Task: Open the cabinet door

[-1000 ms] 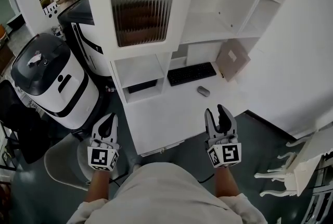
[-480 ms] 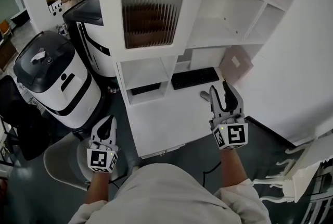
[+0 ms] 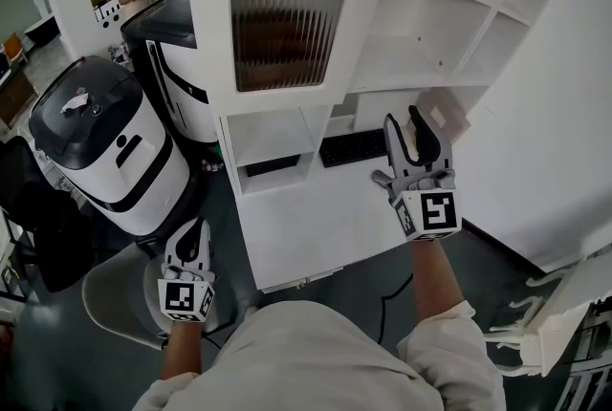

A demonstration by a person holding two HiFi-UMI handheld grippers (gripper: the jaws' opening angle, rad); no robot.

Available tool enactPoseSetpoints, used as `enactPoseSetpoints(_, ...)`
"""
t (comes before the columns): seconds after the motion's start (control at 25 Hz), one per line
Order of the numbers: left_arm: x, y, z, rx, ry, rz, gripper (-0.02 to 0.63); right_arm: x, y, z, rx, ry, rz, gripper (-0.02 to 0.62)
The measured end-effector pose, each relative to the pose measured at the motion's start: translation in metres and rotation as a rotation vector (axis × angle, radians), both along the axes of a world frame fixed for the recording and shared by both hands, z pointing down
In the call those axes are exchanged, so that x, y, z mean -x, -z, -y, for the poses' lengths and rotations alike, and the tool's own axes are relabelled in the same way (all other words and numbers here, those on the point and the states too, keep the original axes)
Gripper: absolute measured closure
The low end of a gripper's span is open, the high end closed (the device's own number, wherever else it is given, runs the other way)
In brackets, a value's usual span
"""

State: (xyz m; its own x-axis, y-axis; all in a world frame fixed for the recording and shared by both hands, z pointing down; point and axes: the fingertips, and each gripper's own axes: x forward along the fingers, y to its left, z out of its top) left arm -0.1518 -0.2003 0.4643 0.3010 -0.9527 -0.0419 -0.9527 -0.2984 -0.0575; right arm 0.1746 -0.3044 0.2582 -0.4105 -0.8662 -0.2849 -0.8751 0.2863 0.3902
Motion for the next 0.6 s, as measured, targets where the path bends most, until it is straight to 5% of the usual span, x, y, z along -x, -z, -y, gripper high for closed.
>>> enactPoseSetpoints(0.6, 0.015, -0.005, -0.014, 0.016, 0.057, 0.004, 0.607, 0.017, 0.053, 0.032, -0.099, 0.025, -0.02, 0.437)
